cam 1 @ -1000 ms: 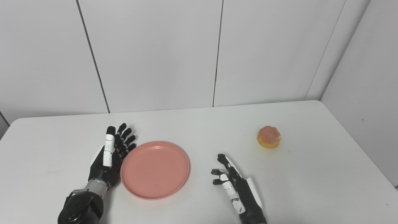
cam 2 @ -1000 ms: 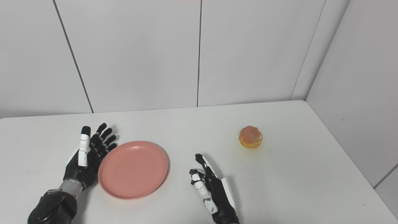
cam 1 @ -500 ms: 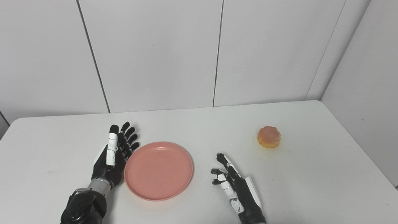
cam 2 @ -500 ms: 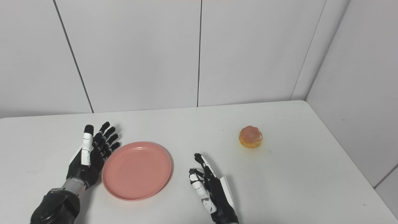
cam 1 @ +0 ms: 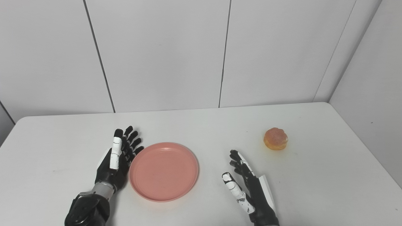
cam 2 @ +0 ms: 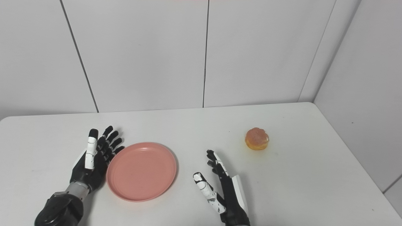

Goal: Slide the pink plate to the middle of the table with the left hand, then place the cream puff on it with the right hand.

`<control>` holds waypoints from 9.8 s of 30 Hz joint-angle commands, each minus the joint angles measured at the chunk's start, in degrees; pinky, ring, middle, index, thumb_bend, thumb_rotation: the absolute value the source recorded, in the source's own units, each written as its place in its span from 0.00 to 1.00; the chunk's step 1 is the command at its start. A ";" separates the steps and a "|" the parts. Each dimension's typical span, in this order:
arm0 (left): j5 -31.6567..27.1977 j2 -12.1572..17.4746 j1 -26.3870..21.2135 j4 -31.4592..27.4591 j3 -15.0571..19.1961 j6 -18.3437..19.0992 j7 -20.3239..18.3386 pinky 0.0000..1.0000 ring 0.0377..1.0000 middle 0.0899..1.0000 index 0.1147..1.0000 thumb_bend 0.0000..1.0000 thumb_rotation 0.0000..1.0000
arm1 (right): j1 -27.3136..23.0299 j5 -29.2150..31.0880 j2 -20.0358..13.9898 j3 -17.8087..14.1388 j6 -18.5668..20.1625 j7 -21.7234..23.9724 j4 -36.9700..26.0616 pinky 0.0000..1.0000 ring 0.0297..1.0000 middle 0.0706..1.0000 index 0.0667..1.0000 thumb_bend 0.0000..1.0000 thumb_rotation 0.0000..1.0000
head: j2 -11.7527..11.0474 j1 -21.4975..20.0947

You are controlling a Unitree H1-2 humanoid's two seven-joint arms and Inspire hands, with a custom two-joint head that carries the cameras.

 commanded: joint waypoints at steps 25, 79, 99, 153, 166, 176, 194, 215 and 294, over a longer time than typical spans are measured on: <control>-0.17 0.05 -0.12 0.80 -1.13 -2.09 -2.16 0.99 0.98 0.99 1.00 0.98 0.98 | -21.34 -27.17 -20.26 -5.32 13.08 17.56 -12.78 0.69 0.83 0.87 0.89 0.90 0.65 | -0.57 -0.01; -0.94 0.31 0.41 -0.17 -1.98 -2.95 -2.91 0.95 0.96 0.98 0.98 0.92 0.97 | -36.56 -29.43 -39.70 5.72 15.11 34.87 21.39 0.67 0.87 0.87 0.83 1.00 0.29 | 0.04 2.62; -1.01 0.63 0.41 0.56 -1.64 -3.11 -3.70 0.95 0.95 0.97 0.98 0.92 0.96 | -36.18 -26.24 -39.39 6.46 12.45 25.44 28.15 0.51 0.63 0.71 0.68 0.91 0.03 | 0.29 3.54; 2.64 -5.34 2.92 4.48 -3.56 -8.91 -0.37 0.85 0.87 0.90 0.90 0.88 0.91 | -38.00 -22.27 -35.70 5.11 6.79 26.04 4.85 0.40 0.42 0.48 0.45 0.52 0.00 | -0.63 25.95; 5.51 -7.13 4.20 4.58 -5.21 -10.08 1.40 0.82 0.86 0.89 0.89 0.94 0.90 | -39.85 -17.94 -31.02 6.86 1.60 25.24 6.90 0.34 0.40 0.44 0.48 0.52 0.00 | -0.57 33.95; 5.73 -7.43 3.86 4.90 -5.71 -9.83 1.74 0.82 0.85 0.89 0.89 0.96 0.90 | -40.56 -18.47 -26.92 9.35 3.57 28.67 7.56 0.42 0.42 0.45 0.46 0.52 0.00 | -0.32 35.32; 6.08 -8.18 3.47 5.20 -5.92 -10.44 2.07 0.81 0.84 0.90 0.87 0.95 0.90 | -40.87 -15.82 -22.51 13.49 -1.09 28.11 16.84 0.37 0.40 0.46 0.47 0.52 0.00 | 0.17 37.03; 6.72 -8.46 2.42 7.32 -5.77 -11.14 2.39 0.81 0.83 0.89 0.87 0.93 0.91 | -44.24 -14.99 -19.15 19.36 -3.92 29.89 29.74 0.38 0.42 0.50 0.44 0.52 0.00 | 0.40 36.24; 20.91 -9.94 1.87 8.34 -4.07 -23.39 20.25 1.00 1.00 1.00 1.00 0.89 0.98 | -25.44 24.16 0.31 -16.35 -13.43 1.72 32.42 0.97 0.95 0.95 0.94 0.82 1.00 | 0.81 31.18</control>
